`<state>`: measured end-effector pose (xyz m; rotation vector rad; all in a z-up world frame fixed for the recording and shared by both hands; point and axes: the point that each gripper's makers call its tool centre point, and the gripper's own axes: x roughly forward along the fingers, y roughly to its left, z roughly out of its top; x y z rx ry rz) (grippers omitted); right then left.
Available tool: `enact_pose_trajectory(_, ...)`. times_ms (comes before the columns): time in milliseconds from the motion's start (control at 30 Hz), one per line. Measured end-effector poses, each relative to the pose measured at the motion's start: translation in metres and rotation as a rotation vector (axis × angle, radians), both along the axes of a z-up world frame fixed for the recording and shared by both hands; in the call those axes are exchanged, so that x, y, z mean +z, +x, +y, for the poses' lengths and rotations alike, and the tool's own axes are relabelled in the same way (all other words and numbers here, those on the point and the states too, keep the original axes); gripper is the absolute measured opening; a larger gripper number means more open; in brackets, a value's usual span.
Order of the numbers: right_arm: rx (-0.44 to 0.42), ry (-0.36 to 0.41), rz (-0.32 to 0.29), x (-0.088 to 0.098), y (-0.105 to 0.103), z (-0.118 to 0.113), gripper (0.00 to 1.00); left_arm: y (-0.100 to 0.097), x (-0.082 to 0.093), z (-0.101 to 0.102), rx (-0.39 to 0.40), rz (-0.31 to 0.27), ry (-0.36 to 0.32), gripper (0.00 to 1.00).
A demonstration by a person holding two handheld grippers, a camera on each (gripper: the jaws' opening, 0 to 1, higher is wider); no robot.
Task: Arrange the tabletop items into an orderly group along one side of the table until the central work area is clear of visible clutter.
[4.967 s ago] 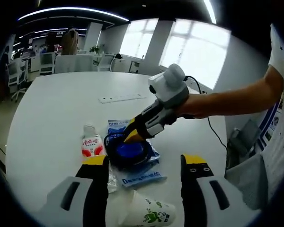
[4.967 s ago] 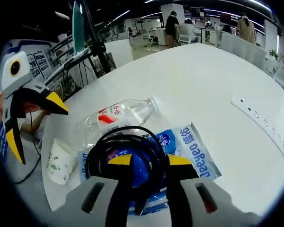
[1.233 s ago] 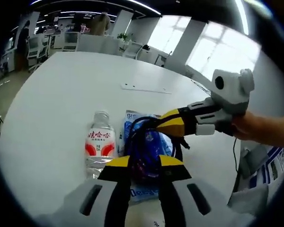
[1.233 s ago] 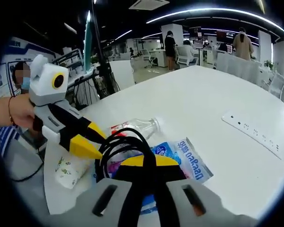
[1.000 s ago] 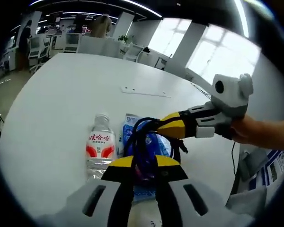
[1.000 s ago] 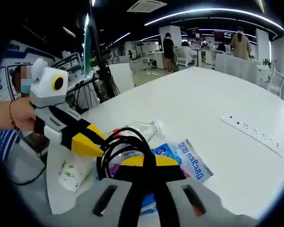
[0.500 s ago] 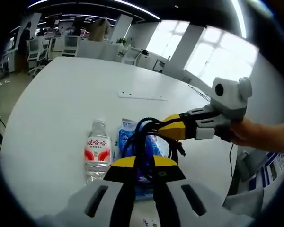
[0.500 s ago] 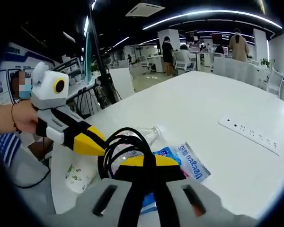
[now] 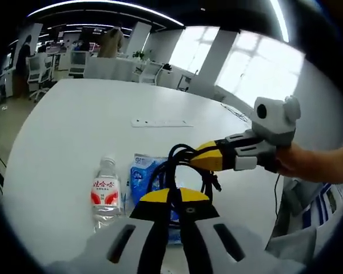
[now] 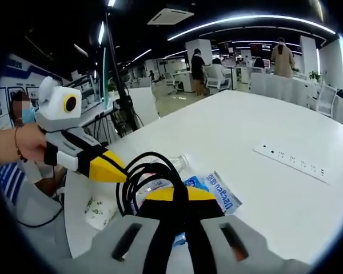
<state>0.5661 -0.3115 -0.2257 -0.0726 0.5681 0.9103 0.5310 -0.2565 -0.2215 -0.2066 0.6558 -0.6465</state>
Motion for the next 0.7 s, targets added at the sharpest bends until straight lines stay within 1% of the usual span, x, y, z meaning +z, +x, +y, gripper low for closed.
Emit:
enact_pose_trajectory(67, -0.006, 0.001, -0.002, 0.002, -0.001, -0.004, 0.01, 0.000, 0.003, -0.004, 0.000, -0.002, -0.011, 0.00)
enact_pose_trajectory(233, -0.021, 0.000, -0.020, 0.014, -0.006, -0.016, 0.02, -0.002, 0.012, -0.020, -0.032, -0.020, -0.001, 0.00)
enact_pose_trajectory(400, -0.048, 0.011, -0.037, 0.027, -0.006, -0.035, 0.02, 0.000, 0.024, -0.037, -0.062, -0.043, -0.002, 0.00)
enact_pose_trajectory(600, -0.079, 0.015, -0.054, 0.036, -0.003, -0.060, 0.02, 0.001, 0.035, -0.059, -0.095, -0.063, 0.000, 0.00)
enact_pose_trajectory(700, -0.097, 0.017, -0.062, 0.042, -0.006, -0.072, 0.02, 0.001, 0.040, -0.070, -0.109, -0.069, -0.003, 0.00)
